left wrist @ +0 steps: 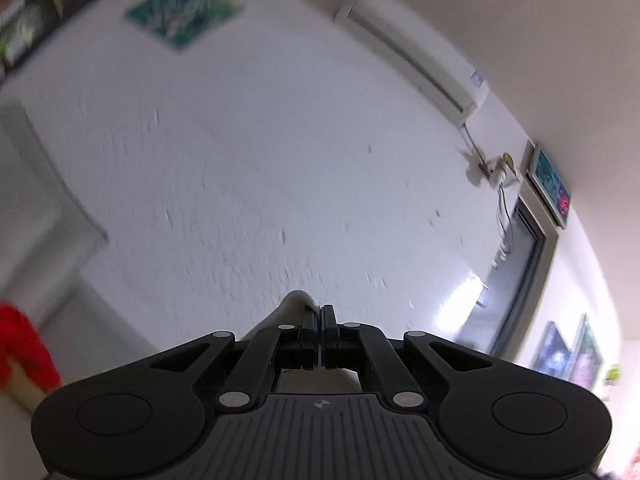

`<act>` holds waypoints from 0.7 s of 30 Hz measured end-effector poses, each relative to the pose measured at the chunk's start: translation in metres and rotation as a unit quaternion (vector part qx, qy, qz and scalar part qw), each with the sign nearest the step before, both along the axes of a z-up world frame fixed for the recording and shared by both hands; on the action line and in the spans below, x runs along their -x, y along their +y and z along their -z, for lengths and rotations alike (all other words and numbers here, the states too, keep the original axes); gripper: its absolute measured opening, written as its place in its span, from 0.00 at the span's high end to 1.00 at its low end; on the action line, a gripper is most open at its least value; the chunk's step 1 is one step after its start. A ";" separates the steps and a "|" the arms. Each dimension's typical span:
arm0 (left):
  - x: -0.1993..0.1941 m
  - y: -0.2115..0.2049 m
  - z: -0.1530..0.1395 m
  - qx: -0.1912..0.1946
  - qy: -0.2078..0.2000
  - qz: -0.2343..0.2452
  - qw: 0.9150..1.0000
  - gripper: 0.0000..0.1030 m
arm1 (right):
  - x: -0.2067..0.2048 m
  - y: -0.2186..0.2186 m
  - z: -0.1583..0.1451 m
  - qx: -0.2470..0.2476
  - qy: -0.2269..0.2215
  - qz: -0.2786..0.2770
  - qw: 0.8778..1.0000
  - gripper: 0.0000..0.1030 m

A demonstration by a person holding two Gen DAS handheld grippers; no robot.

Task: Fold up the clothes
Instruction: 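Lift the T-shirt high with both grippers and shake it out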

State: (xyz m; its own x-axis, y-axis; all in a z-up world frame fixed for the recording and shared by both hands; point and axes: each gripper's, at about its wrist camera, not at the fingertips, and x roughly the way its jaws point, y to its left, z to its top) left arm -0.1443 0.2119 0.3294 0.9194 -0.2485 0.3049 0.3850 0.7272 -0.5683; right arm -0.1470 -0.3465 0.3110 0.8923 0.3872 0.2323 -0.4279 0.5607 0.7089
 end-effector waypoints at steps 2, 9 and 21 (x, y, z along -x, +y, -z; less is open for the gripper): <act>0.013 -0.012 -0.004 -0.018 -0.022 -0.021 0.999 1.00 | 0.010 0.005 -0.014 0.006 -0.021 0.003 1.000 0.99; 0.024 -0.038 -0.009 -0.075 -0.030 -0.060 0.995 1.00 | 0.044 0.009 -0.046 0.038 -0.077 0.037 0.996 0.99; -0.165 -0.027 0.064 -0.077 0.240 -0.001 0.968 1.00 | -0.109 0.039 0.003 0.129 0.132 0.033 0.982 0.99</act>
State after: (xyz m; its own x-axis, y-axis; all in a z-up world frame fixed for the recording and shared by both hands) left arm 0.0208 0.1851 0.2650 0.9464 -0.2554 -0.1978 0.1026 0.8183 -0.5655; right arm -0.0381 -0.3079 0.3081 0.9330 0.3429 -0.1090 -0.2053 0.7562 0.6213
